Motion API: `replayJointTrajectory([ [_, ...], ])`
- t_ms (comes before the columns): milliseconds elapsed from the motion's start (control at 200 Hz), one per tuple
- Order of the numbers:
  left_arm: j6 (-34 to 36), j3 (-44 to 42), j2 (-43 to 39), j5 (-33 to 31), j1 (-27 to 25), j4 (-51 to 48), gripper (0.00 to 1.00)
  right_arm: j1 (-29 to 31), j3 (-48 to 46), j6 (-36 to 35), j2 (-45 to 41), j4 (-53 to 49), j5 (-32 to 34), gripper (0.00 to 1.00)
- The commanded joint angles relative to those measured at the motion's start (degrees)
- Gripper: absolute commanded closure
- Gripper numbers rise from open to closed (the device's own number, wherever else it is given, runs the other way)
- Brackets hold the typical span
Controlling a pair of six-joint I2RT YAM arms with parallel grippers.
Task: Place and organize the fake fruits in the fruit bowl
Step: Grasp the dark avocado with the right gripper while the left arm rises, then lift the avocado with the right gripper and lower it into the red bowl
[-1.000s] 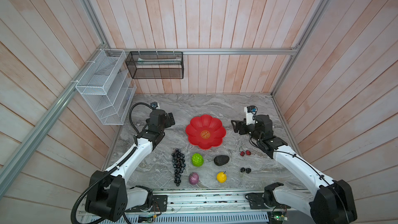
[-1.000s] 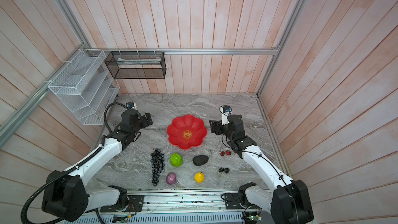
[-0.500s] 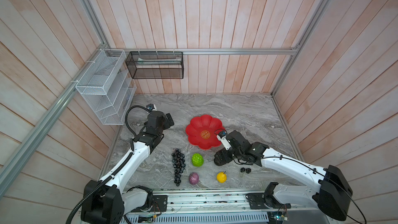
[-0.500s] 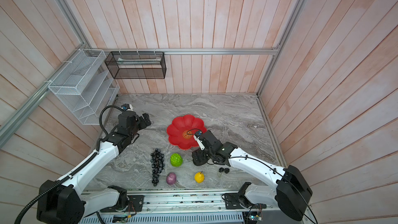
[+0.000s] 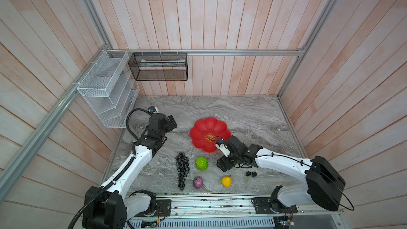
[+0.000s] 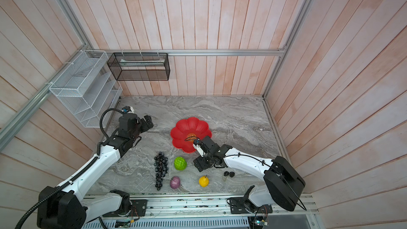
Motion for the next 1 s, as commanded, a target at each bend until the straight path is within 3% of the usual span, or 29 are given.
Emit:
replayJointTrajectory([
  [0, -0.84, -0.16, -1.09, 0.59, 0.46, -0.69, 0.0, 0.56, 0.75, 0.29, 1.84, -0.11, -2.07, 0.1],
  [535, -2.34, -1.29, -1.39, 2.09, 1.73, -0.16, 0.0, 0.63, -2.1, 6.76, 1.51, -1.43, 1.34, 0.13],
  [995, -3.31, -1.0, -1.7, 2.25, 1.89, -0.88, 0.0, 0.66, -4.53, 7.35, 2.31, 1.1, 0.75, 0.42],
])
